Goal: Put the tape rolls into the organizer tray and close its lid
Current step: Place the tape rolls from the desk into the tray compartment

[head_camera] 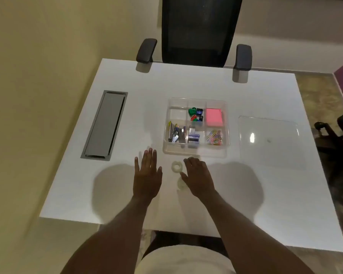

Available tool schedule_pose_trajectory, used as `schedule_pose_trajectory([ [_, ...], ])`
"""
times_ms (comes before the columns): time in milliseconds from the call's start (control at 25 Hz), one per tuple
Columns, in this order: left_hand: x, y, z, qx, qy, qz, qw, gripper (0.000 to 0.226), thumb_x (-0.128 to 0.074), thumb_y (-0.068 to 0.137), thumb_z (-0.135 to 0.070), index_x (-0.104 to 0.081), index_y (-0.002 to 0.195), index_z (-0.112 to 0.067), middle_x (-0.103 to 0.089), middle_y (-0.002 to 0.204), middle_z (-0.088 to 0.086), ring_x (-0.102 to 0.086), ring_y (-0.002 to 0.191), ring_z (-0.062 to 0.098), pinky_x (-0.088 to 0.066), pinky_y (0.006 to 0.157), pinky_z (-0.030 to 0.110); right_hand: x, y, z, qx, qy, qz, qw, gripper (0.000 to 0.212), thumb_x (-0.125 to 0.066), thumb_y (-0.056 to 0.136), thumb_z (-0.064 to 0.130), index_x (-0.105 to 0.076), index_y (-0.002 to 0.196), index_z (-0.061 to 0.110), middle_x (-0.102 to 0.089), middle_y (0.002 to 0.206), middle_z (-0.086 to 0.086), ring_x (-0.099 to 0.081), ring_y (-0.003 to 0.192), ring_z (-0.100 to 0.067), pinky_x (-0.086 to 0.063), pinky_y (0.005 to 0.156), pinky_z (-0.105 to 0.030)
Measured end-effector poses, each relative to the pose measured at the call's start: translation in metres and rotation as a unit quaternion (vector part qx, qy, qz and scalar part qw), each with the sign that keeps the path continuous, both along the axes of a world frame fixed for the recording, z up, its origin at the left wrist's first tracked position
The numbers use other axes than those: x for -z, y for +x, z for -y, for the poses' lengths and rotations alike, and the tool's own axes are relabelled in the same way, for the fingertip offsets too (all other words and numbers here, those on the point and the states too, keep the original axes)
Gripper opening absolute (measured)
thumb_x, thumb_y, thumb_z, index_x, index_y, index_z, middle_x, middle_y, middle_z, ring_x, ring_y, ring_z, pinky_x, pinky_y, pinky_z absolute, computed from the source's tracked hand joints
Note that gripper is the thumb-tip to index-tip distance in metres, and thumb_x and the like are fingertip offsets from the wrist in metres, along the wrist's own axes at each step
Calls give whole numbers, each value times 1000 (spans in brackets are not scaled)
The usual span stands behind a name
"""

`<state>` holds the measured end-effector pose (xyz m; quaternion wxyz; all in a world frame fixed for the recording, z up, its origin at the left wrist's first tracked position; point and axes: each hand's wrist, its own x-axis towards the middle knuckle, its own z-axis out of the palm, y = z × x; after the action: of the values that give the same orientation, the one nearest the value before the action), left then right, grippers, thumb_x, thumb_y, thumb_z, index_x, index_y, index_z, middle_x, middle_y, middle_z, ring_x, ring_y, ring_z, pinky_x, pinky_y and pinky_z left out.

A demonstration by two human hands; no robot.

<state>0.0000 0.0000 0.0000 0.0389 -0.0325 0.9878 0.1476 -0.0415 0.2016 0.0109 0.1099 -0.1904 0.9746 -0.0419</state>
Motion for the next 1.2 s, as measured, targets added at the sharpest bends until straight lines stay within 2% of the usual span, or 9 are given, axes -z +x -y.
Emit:
schedule_pose_trajectory([
  [200, 41, -8, 20, 4, -36, 84, 996, 66, -21, 112, -41, 3, 169, -18, 10, 177, 3, 8, 166, 24, 4, 135, 54, 33, -2, 29, 33, 1, 35, 999, 65, -57, 98, 45, -42, 150, 8, -53, 144, -14, -52, 132, -32, -41, 113, -45],
  [400, 63, -47, 29, 11, -22, 100, 995, 66, -21, 112, -41, 1, 169, -17, 5, 179, 4, 8, 166, 22, 3, 135, 52, 52, -15, 47, 57, 16, 43, 997, 67, -61, 96, 42, -42, 150, 6, -54, 141, -15, -52, 130, -33, -42, 111, -45],
  [520, 75, -74, 34, 6, 3, 81, 997, 65, -26, 112, -37, -4, 169, -15, 0, 179, 6, 3, 166, 24, 2, 135, 52, 59, -21, 52, 59, 33, 44, 997, 53, -61, 95, 31, -49, 141, 9, -58, 129, -12, -57, 116, -31, -47, 100, -43],
  [640, 93, -92, 37, -4, 24, 82, 996, 65, -29, 112, -35, -5, 169, -14, 0, 179, 6, 3, 167, 24, 0, 136, 51, 68, -27, 56, 71, 34, 21, 997, 25, -60, 93, 16, -60, 118, 15, -60, 112, -7, -60, 103, -27, -49, 90, -38],
  [680, 99, -94, 36, -4, 32, 80, 996, 65, -29, 112, -34, -6, 169, -14, 1, 179, 6, 3, 167, 24, -2, 136, 52, 69, -28, 56, 68, 21, 8, 997, 25, -68, 89, 15, -63, 114, 15, -63, 110, -7, -62, 101, -26, -52, 88, -36],
  [800, 109, -94, 33, -15, 39, 65, 997, 63, -27, 112, -36, -11, 169, -15, -1, 179, 5, 1, 167, 24, -5, 136, 52, 63, -34, 57, 46, -52, -62, 996, 51, -86, 75, 29, -67, 120, 13, -70, 117, -10, -69, 104, -26, -58, 90, -37],
  [920, 114, -90, 33, -22, 25, 44, 998, 65, -20, 110, -44, -16, 169, -17, -8, 179, 4, -5, 167, 23, -11, 135, 53, 45, -63, 59, 37, -110, -129, 985, 59, -83, 79, 37, -61, 128, 13, -69, 122, -10, -68, 111, -26, -58, 92, -39],
  [1000, 118, -92, 36, -25, 36, 39, 998, 64, -21, 110, -44, -17, 169, -19, -11, 178, 3, -6, 167, 21, -14, 134, 53, 31, -97, 62, 67, -150, -124, 979, 54, -76, 87, 36, -58, 133, 14, -66, 129, -11, -63, 119, -25, -56, 98, -39],
  [1200, 128, -92, 37, -35, 46, 19, 998, 64, -27, 109, -40, -15, 169, -21, -14, 178, 1, -8, 167, 17, -17, 134, 52, 11, -197, 71, 133, -215, -93, 963, 47, -73, 91, 18, -57, 136, 16, -54, 139, -11, -53, 128, -24, -53, 101, -32],
])
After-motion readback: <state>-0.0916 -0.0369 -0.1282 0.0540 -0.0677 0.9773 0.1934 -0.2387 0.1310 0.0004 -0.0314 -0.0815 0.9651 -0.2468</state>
